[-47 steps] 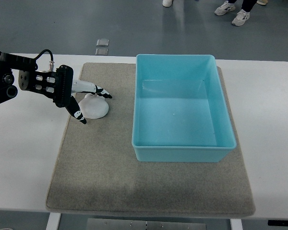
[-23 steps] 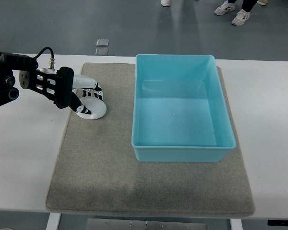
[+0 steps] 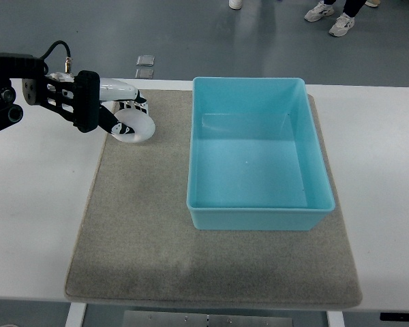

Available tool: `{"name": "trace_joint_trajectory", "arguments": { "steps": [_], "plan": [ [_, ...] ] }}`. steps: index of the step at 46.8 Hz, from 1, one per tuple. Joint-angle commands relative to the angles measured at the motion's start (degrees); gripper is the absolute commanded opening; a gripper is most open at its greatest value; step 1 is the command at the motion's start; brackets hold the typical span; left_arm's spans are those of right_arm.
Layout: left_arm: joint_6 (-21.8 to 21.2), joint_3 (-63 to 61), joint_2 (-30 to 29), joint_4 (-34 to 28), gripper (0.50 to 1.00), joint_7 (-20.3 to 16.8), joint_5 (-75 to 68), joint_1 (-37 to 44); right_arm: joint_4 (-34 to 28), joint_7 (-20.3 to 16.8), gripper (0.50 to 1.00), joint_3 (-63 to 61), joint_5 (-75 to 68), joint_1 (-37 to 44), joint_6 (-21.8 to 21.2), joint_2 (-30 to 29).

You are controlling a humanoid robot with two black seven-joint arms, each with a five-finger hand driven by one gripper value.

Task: Place white toy into blue box with left hand
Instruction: 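Lift the toy and carry it with the left hand into the blue box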

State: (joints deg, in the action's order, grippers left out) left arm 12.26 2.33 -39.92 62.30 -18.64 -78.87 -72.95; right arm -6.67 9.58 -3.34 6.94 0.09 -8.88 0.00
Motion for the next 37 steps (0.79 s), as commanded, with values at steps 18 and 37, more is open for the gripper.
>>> {"name": "trace_joint_trajectory", "arguments": {
  "steps": [18,37],
  "plan": [
    [-9.1,2.2,4.4,0.7,0.5,0.1,1.0,-1.7,0.0,0.0,0.936,0.0,0.0,0.0,0.0,0.0],
    [-12.2,5.0,9.0,0.8,0.5,0.1,1.3,-1.5,0.0,0.0,0.936,0.0,-0.1,0.0,0.0,0.0]
  ]
}}
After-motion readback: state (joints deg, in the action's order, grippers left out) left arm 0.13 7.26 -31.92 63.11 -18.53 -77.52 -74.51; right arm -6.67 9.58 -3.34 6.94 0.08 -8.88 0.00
